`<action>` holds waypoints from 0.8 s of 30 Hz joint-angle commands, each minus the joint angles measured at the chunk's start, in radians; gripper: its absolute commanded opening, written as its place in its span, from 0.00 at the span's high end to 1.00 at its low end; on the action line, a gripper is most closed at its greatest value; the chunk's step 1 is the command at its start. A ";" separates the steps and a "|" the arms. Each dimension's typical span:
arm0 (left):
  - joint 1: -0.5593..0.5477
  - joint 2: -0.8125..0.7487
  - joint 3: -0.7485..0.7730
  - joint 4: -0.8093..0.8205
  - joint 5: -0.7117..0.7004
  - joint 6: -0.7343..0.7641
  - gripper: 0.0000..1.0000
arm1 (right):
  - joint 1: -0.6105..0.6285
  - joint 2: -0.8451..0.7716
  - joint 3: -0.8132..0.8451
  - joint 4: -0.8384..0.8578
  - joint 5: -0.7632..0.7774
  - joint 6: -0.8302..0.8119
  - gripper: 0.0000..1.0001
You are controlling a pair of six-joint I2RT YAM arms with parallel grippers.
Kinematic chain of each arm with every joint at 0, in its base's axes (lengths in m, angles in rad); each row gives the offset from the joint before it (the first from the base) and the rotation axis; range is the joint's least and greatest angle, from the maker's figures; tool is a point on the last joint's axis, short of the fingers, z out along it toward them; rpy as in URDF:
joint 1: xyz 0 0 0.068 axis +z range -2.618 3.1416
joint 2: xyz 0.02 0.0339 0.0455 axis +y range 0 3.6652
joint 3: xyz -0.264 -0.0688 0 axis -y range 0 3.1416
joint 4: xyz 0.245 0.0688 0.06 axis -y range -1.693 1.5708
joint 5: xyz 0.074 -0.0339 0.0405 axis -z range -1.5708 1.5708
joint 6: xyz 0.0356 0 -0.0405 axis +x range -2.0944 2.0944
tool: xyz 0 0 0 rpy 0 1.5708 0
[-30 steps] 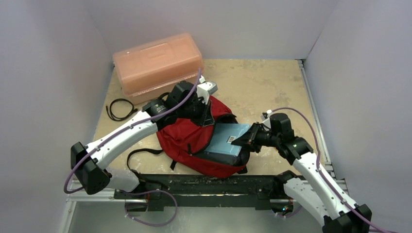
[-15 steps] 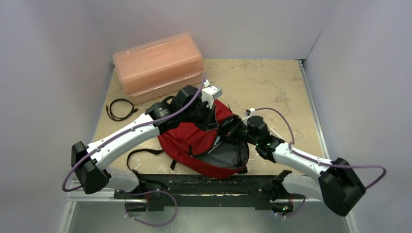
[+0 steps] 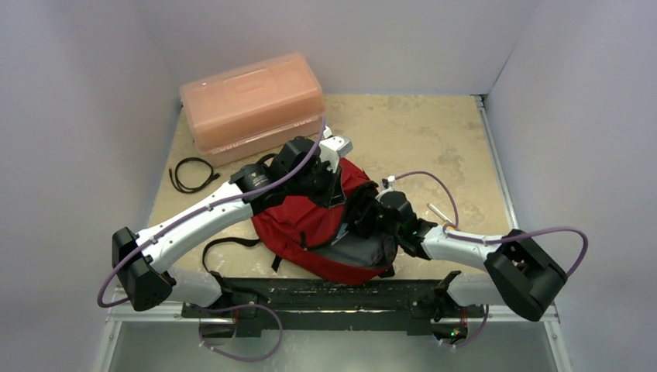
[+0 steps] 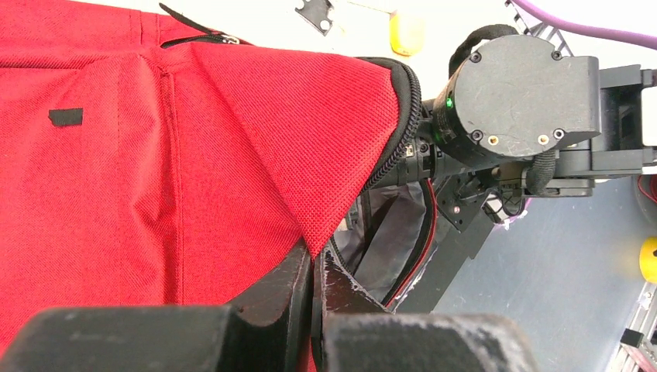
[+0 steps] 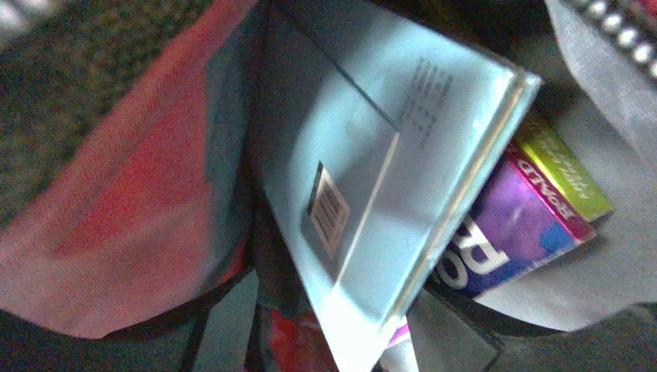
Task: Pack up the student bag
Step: Place the book in the student bag.
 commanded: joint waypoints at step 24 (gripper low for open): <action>-0.009 -0.053 -0.094 0.077 -0.006 -0.046 1.00 | 0.007 -0.341 0.183 -0.789 0.070 -0.502 0.56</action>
